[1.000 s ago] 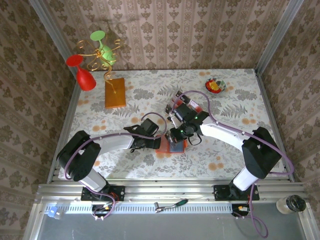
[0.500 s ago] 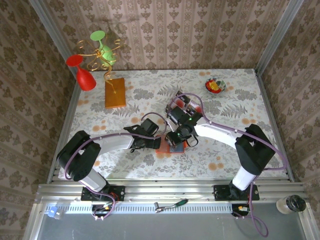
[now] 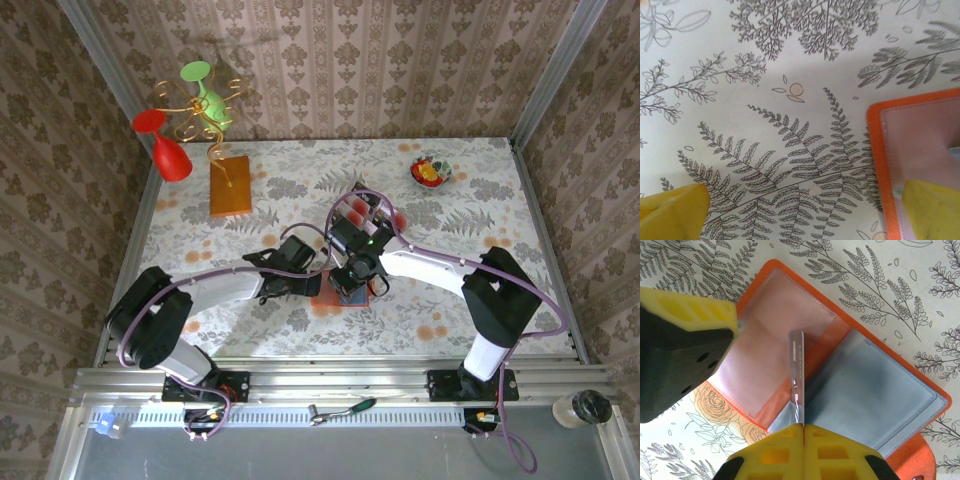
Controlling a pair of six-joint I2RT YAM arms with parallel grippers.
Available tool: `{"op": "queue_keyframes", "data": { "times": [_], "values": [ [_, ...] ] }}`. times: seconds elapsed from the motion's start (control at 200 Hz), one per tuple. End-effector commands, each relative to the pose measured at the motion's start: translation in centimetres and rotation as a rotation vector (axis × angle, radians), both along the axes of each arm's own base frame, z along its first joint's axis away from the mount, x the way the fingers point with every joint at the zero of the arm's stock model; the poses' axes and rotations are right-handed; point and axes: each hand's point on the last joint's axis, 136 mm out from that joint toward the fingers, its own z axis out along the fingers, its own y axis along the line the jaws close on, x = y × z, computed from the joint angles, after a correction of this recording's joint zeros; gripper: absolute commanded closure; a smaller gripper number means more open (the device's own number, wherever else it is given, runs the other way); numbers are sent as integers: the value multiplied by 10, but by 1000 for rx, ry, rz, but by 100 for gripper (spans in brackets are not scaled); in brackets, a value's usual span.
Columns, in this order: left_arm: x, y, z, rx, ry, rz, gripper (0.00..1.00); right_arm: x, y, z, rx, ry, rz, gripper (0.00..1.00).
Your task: Put the credit cards into the card holder
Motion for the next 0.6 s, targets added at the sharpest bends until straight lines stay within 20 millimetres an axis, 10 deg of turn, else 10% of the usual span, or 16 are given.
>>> {"op": "queue_keyframes", "data": {
  "times": [0.0, 0.595],
  "values": [
    [-4, -1, 6, -17, 2, -8, 0, -17, -15, -20, -79, 50, 6, 100],
    [-16, 7, -29, 84, 42, -15, 0, -17, -5, -7, -13, 47, -2, 100]
  ]
}}
